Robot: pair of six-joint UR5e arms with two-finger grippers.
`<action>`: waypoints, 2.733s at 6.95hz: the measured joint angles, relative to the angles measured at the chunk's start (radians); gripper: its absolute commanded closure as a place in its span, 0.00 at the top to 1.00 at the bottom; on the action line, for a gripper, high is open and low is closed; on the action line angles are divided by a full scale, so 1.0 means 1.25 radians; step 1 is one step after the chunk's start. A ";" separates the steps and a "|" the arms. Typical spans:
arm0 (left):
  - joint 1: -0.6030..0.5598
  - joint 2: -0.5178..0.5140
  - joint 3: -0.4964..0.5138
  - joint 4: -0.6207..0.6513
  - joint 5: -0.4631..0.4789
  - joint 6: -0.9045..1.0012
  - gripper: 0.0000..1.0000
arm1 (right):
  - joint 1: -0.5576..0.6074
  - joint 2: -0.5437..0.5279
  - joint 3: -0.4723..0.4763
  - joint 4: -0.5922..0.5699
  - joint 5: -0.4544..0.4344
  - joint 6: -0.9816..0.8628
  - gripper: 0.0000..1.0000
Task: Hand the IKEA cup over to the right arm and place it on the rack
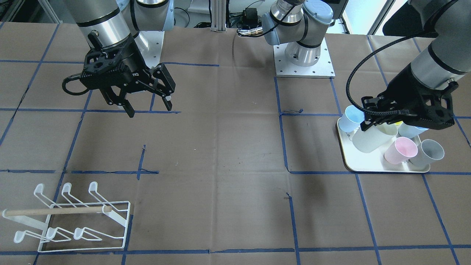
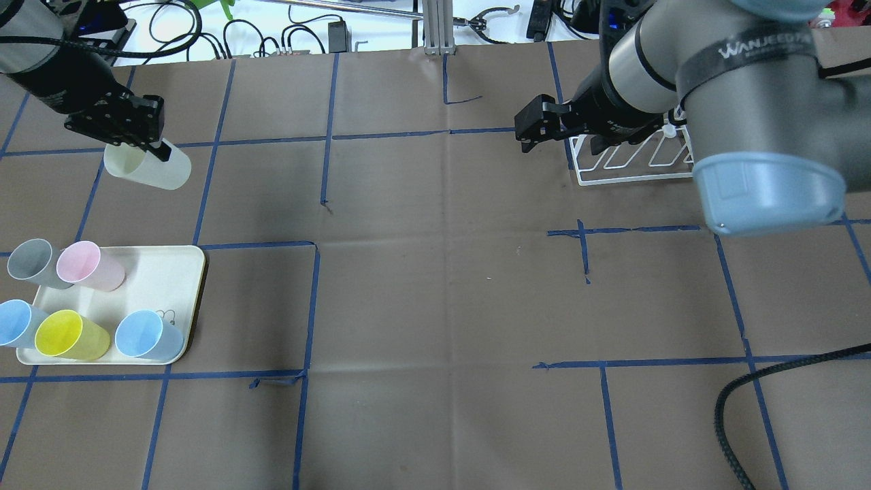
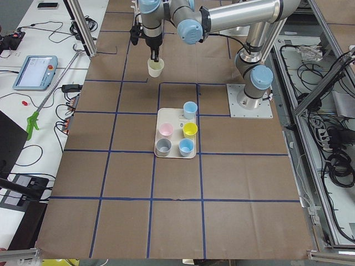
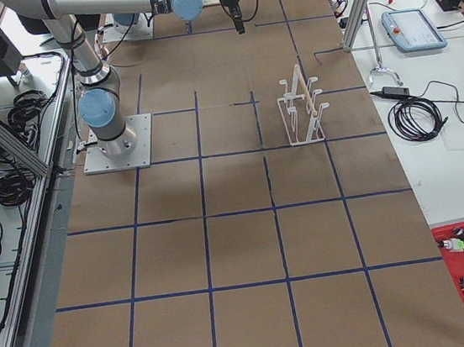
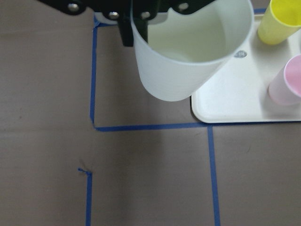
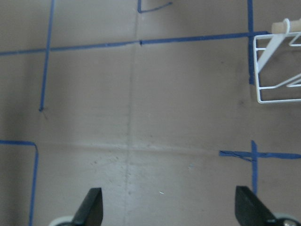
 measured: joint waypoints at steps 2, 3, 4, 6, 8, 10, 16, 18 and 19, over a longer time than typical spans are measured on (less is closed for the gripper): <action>-0.046 0.005 -0.068 0.226 -0.143 0.000 0.00 | 0.000 0.005 0.055 -0.176 0.114 0.176 0.99; -0.075 0.005 -0.116 0.358 -0.195 -0.001 0.00 | -0.001 0.014 0.087 -0.282 0.167 0.275 0.99; -0.103 0.002 -0.176 0.515 -0.254 -0.002 0.00 | -0.002 0.030 0.126 -0.413 0.210 0.385 0.99; -0.154 -0.012 -0.311 0.820 -0.344 -0.008 0.00 | -0.002 0.055 0.183 -0.641 0.249 0.613 0.99; -0.203 -0.060 -0.401 1.071 -0.361 -0.031 0.00 | -0.001 0.105 0.226 -0.875 0.260 0.859 0.99; -0.241 -0.130 -0.422 1.277 -0.362 -0.147 0.01 | -0.001 0.159 0.264 -1.033 0.256 1.012 1.00; -0.317 -0.204 -0.490 1.548 -0.365 -0.317 0.01 | -0.003 0.226 0.281 -1.063 0.197 1.103 1.00; -0.320 -0.202 -0.494 1.550 -0.386 -0.321 0.02 | -0.003 0.264 0.254 -1.052 0.277 1.066 1.00; -0.320 -0.200 -0.495 1.551 -0.391 -0.321 0.02 | -0.003 0.283 0.241 -1.047 0.291 1.033 1.00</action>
